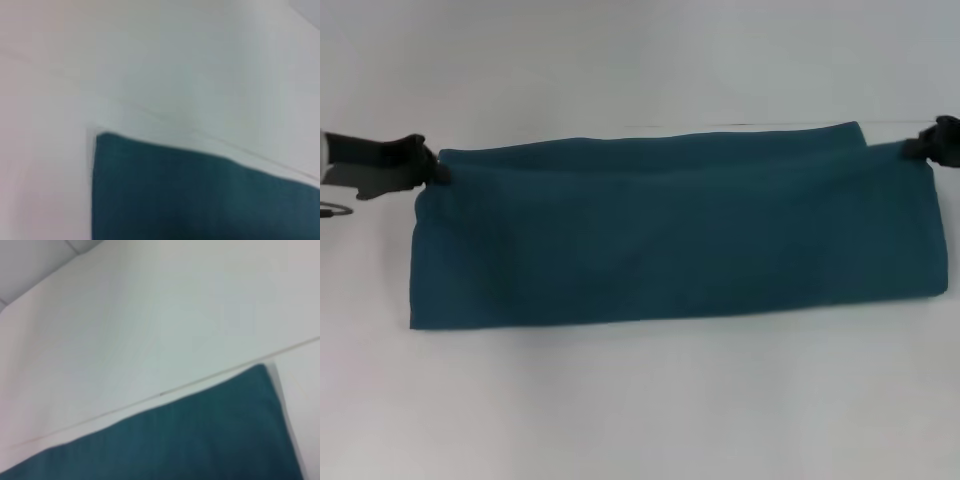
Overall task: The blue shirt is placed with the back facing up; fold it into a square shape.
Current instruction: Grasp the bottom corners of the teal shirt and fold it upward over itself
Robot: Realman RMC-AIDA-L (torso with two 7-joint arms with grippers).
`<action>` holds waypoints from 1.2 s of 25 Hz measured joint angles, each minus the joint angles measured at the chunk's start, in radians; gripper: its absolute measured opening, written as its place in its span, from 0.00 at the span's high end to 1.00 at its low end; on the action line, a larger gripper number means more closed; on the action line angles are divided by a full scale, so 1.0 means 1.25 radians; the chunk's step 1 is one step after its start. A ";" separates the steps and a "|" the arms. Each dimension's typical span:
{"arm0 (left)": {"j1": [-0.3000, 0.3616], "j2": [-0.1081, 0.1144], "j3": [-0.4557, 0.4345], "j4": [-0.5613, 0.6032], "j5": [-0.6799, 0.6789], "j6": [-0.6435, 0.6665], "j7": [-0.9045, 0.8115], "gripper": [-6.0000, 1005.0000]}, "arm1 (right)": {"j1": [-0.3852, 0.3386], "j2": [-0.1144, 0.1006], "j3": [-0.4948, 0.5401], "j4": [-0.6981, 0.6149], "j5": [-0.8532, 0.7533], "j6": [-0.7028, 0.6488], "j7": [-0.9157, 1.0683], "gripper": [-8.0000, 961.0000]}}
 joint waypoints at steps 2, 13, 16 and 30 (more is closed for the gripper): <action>-0.009 -0.008 0.001 -0.010 0.000 -0.036 0.000 0.96 | 0.011 0.012 -0.019 0.002 0.000 0.050 0.000 0.95; -0.035 -0.038 0.001 -0.031 -0.001 -0.203 -0.017 0.96 | 0.066 0.051 -0.063 0.040 0.000 0.268 0.001 0.95; -0.037 -0.038 0.001 -0.049 -0.001 -0.231 -0.018 0.97 | 0.077 0.053 -0.095 0.066 -0.002 0.314 0.001 0.95; -0.049 -0.038 0.011 -0.080 -0.001 -0.311 -0.019 0.97 | 0.125 0.041 -0.141 0.115 -0.005 0.393 0.019 0.95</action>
